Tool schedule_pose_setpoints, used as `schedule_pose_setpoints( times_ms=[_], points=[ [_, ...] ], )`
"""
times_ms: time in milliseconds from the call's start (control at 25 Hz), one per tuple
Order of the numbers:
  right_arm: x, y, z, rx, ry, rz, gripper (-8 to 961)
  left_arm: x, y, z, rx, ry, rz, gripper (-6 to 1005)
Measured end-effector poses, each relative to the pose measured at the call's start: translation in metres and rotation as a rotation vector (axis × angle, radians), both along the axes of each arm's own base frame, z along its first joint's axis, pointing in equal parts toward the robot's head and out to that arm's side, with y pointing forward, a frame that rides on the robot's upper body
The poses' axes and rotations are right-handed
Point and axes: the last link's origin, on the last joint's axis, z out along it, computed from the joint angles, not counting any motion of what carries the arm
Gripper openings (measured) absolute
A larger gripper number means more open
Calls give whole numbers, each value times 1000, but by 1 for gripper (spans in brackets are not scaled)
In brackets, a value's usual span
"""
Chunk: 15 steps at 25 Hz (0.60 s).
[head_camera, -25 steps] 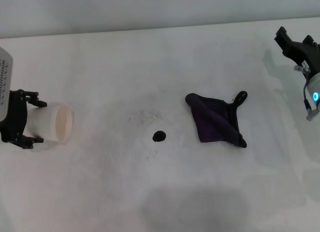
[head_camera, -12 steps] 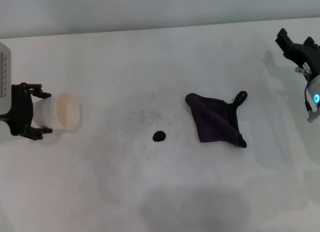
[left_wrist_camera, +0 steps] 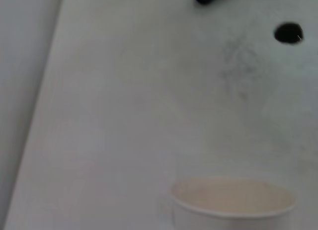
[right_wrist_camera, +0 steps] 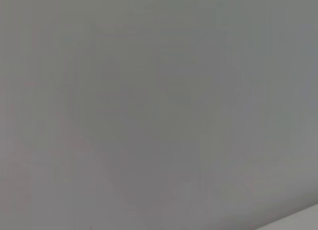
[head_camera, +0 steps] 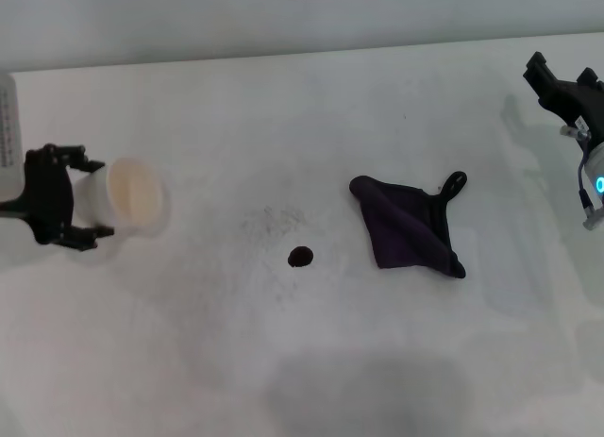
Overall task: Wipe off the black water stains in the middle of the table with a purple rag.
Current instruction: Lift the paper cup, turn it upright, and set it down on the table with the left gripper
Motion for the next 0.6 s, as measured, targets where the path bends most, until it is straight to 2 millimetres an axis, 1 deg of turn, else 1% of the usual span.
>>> schedule_pose_setpoints(
  times_ms=[120,320,400,480,600],
  points=[
    [0,0,1,2,-2,0,871,3,0,1,21,-59,6,855],
    [0,2,3,6,-7,4,871,1,-1,2,85,-133,19,852],
    [0,2,5,10,-11,5,870,1,-3,2,111,-191,32,851],
    [2,3,7,16,-17,4,870,2,-6,4,146,-279,40,850],
    [3,4,11,27,-23,3,871,-1,-11,6,217,-415,60,849]
  ],
)
